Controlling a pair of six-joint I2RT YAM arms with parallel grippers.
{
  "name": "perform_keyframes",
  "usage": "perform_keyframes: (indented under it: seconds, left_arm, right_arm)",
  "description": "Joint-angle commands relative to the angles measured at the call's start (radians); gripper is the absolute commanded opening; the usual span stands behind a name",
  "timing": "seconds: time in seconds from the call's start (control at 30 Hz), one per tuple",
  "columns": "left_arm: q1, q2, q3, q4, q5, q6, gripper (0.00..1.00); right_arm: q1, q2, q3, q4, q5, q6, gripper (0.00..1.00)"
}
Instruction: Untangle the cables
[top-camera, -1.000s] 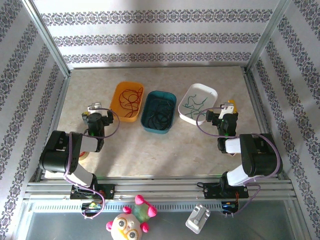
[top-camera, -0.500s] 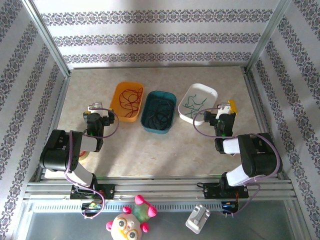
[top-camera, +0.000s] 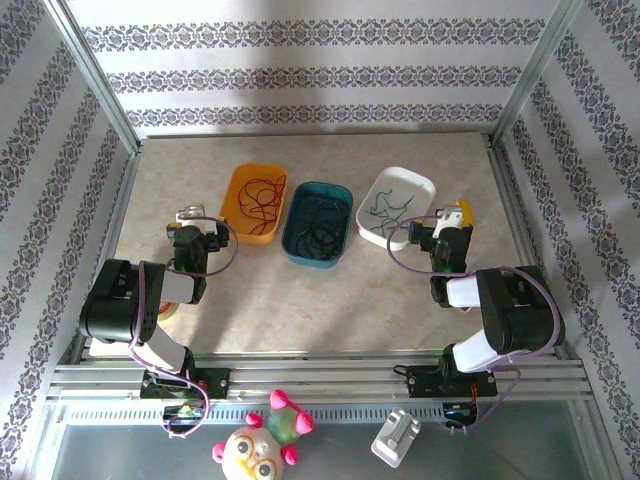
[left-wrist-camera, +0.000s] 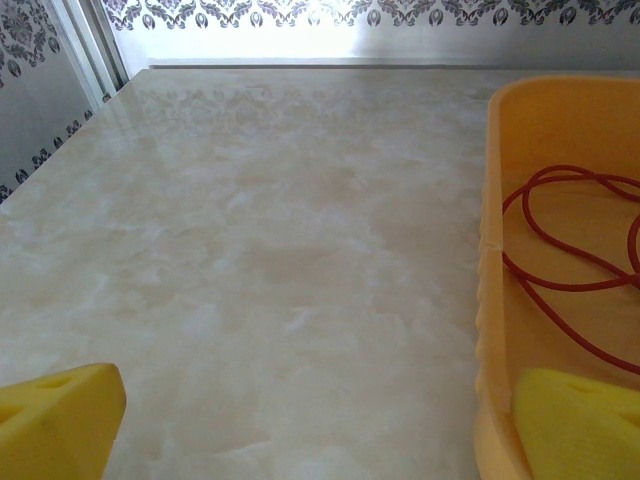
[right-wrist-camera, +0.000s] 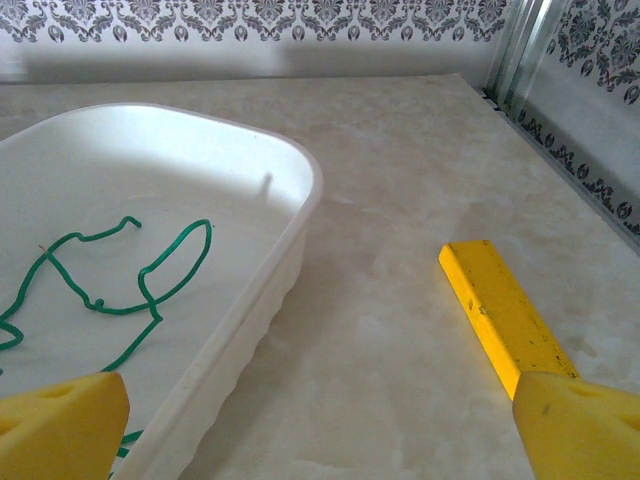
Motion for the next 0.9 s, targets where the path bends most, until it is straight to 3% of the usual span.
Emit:
perform_keyframes:
  seconds: [0.0,0.87]
  left_arm:
    - [0.007,0.007,-0.007,0.027,0.008,0.012,0.99]
    - [0.007,0.007,-0.007,0.028,0.009,0.012,0.99]
  right_arm:
    - [-0.009,0.009,0.02,0.013,-0.014,0.003,0.98]
    - [-0.024,0.009,0.02,0.008,-0.046,0.007,0.98]
